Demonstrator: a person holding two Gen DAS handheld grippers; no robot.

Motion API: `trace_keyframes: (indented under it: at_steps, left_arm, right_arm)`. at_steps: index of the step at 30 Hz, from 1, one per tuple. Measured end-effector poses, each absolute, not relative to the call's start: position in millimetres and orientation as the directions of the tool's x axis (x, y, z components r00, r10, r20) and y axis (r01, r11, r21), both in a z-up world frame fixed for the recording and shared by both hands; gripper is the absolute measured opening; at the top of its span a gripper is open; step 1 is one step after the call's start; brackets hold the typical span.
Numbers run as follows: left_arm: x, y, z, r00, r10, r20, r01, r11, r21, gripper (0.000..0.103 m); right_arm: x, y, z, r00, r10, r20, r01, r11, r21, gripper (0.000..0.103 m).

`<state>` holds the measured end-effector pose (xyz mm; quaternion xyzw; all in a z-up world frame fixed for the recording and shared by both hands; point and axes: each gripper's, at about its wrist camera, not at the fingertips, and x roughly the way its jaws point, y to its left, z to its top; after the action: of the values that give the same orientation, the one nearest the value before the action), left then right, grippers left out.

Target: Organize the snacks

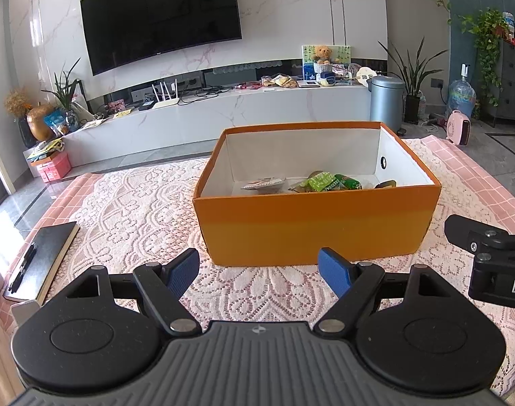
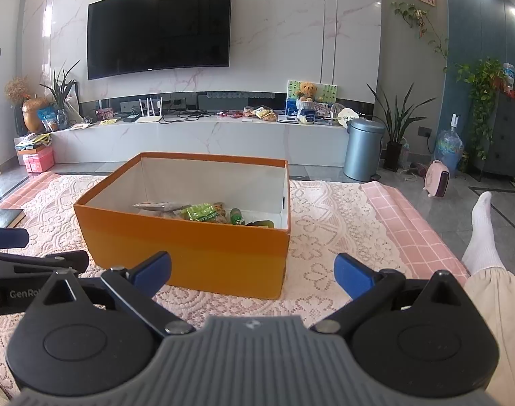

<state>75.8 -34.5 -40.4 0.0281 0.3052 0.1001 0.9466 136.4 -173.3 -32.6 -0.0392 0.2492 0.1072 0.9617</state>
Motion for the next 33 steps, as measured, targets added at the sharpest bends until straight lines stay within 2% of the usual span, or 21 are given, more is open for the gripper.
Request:
trace_keyframes:
  at_steps: [33]
  left_arm:
    - [72.8,-38.5,-35.2,0.8,0.209,-0.562,-0.178,0.978,0.11,0.094]
  right_arm:
    - [134.2,-173.9,-30.1,0.849,0.188,-0.493,-0.231,0.973,-0.027,0.099]
